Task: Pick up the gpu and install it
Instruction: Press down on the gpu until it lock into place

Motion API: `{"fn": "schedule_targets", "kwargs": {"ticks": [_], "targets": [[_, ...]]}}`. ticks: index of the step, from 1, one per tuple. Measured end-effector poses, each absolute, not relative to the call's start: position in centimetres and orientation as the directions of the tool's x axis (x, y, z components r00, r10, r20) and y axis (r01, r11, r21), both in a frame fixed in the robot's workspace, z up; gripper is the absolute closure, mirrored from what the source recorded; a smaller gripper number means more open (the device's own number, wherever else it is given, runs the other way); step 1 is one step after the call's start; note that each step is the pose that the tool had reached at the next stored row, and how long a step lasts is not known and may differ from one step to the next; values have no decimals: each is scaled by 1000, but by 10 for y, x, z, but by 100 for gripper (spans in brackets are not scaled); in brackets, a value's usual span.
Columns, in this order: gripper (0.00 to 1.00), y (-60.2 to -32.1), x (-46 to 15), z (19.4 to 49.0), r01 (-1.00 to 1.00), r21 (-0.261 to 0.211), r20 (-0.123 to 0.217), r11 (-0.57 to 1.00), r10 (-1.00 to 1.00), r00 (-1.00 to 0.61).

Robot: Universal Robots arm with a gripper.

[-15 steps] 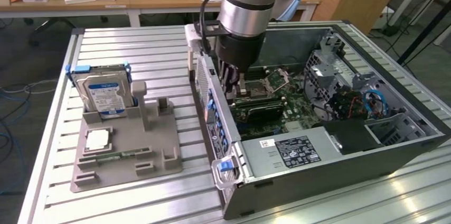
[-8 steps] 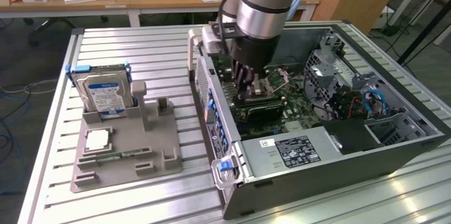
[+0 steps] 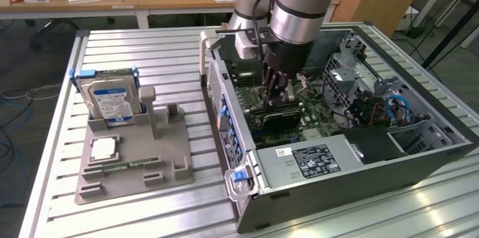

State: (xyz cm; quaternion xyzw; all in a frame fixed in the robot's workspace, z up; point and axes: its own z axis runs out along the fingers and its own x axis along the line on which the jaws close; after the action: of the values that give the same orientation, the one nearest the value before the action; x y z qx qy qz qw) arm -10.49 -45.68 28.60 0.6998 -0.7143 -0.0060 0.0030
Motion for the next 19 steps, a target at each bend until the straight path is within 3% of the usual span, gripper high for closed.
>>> {"fn": "schedule_targets", "kwargs": {"ticks": [19], "targets": [[89,-457,-81,259,-1000,9,-1,21,-1000,-21]]}}
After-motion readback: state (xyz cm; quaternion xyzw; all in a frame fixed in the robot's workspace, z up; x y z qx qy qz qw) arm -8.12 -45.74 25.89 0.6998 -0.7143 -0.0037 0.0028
